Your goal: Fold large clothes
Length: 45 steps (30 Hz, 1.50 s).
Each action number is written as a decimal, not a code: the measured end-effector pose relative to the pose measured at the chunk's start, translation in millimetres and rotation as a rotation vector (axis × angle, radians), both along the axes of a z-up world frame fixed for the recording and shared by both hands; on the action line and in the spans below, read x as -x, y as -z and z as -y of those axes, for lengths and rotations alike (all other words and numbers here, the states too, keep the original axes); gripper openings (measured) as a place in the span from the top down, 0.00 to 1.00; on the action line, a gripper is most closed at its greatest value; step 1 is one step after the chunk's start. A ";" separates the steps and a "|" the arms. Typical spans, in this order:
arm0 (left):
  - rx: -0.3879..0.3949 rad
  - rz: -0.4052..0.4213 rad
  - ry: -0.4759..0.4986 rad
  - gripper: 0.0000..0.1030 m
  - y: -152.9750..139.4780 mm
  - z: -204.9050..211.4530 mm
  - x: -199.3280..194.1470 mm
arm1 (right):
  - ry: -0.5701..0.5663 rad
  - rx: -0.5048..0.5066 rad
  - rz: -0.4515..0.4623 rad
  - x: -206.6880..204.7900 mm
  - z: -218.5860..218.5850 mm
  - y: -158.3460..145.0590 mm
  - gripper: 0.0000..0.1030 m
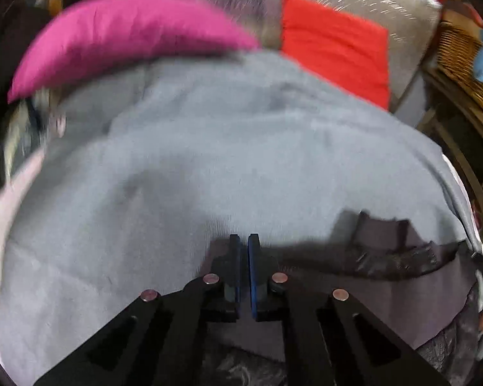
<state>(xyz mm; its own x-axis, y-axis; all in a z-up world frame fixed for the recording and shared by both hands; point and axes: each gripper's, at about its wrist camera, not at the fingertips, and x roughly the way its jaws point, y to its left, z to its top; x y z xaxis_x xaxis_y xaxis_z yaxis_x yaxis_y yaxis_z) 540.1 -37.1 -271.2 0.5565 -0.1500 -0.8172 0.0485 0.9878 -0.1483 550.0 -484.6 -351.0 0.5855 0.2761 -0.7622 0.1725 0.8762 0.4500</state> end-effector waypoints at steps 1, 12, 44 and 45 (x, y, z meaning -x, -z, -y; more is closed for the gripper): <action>0.018 -0.035 -0.019 0.96 6.7 -4.1 0.8 | 0.002 -0.026 -0.033 -1.0 1.6 5.5 0.88; 0.093 0.031 -0.080 0.17 -36.0 -30.8 89.0 | 0.027 -0.107 0.152 73.6 7.9 -60.2 0.18; 0.270 -0.120 -0.046 0.62 14.9 -93.4 163.9 | -0.127 -0.276 0.049 201.7 -12.2 -3.9 0.21; 0.274 -0.143 -0.065 0.57 19.4 -97.0 163.4 | -0.111 -0.285 0.021 200.2 -8.9 1.5 0.21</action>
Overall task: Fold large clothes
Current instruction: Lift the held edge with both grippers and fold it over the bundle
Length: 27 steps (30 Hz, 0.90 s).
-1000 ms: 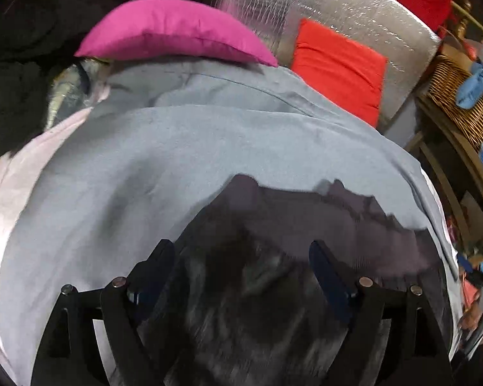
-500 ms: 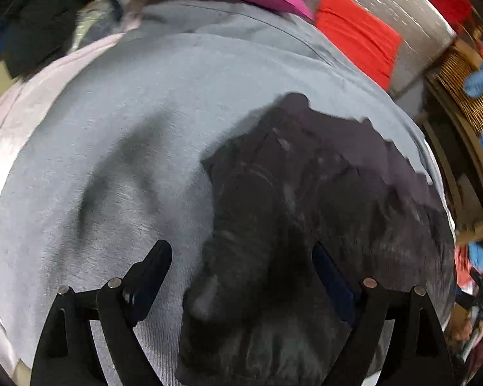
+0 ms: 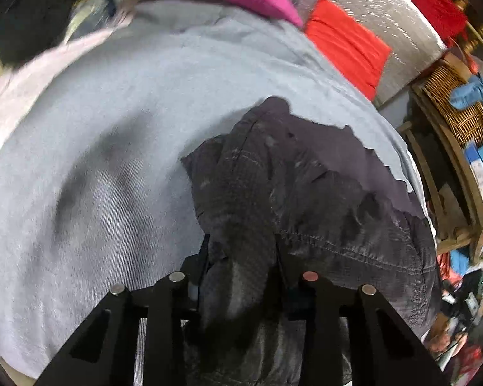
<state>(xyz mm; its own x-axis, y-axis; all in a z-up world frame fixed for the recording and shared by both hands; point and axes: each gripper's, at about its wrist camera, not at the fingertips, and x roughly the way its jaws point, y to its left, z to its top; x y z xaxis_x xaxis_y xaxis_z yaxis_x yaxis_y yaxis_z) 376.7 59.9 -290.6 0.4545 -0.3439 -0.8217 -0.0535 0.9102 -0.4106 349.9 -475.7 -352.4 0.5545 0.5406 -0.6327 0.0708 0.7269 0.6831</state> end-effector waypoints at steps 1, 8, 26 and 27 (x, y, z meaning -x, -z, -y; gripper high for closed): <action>-0.010 -0.026 -0.013 0.44 3.5 -1.9 0.0 | 0.014 -0.010 -0.020 0.3 3.9 3.4 0.21; 0.012 0.003 -0.037 0.22 -9.5 -11.4 20.5 | 0.069 -0.070 0.018 23.6 34.5 -9.4 0.21; 0.077 -0.078 0.058 0.24 22.5 15.0 4.0 | 0.077 -0.143 -0.092 6.9 39.1 26.5 0.17; 0.063 -0.068 0.064 0.25 21.7 19.7 3.0 | 0.081 -0.156 -0.080 5.7 37.8 26.0 0.17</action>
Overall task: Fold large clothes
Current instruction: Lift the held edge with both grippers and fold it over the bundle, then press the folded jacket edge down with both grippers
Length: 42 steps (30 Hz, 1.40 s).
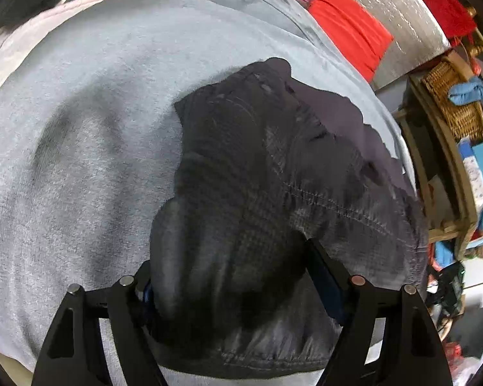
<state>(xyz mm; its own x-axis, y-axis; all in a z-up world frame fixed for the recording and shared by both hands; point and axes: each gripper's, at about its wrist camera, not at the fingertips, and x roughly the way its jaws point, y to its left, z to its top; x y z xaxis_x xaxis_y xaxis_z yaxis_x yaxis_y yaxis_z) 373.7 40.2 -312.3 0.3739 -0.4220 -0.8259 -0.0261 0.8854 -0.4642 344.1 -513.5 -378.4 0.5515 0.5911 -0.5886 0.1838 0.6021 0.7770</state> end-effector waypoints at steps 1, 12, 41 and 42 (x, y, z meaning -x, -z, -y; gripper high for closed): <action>-0.015 0.018 0.005 0.29 -2.5 4.7 -0.3 | -0.007 -0.017 0.011 -1.9 -2.9 -0.8 0.17; -0.198 0.120 0.038 0.39 -16.9 31.8 5.6 | -0.091 0.135 0.060 -11.9 -50.7 -15.2 0.18; -0.530 0.247 0.105 0.35 -23.5 73.1 15.3 | -0.110 0.336 0.079 -9.8 -70.3 -14.3 0.29; -0.533 0.249 0.105 0.35 -23.7 73.3 15.5 | -0.110 0.333 0.077 -9.9 -70.1 -14.1 0.29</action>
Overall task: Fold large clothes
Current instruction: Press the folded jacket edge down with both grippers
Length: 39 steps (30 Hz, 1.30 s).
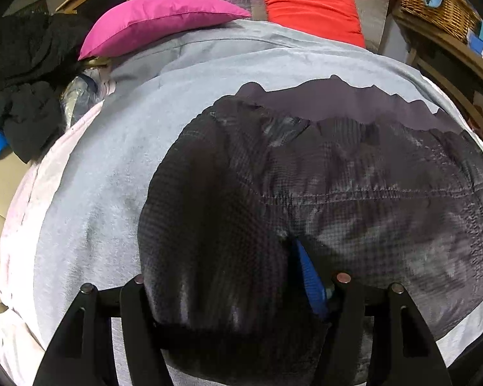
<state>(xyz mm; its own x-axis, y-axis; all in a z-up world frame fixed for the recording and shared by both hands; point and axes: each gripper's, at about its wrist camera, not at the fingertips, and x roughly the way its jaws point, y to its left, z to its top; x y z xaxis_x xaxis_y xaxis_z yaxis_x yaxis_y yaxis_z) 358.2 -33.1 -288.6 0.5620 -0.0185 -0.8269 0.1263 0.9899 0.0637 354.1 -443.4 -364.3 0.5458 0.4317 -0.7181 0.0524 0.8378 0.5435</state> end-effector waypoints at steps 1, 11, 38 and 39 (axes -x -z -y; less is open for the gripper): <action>-0.002 0.001 -0.001 0.34 0.2 -0.1 -0.1 | 0.000 0.000 0.000 -0.2 -0.1 0.0 0.29; 0.103 0.000 0.015 0.58 3.4 -14.1 -7.4 | 0.023 0.062 0.047 7.6 -9.3 -6.5 0.36; 0.168 0.009 -0.116 0.32 -5.1 -53.5 4.2 | 0.096 0.012 -0.014 28.3 26.6 -16.1 0.41; 0.152 0.044 -0.124 0.32 -11.3 -55.3 7.9 | 0.115 0.047 0.013 36.6 29.7 -24.4 0.41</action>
<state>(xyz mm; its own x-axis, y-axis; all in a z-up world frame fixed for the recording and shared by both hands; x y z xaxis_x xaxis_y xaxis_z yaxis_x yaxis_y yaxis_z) 350.3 22.2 -277.4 0.6034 -0.0698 -0.7943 0.0030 0.9964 -0.0853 317.5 -473.0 -340.0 0.5992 0.3321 -0.7285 0.1423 0.8513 0.5051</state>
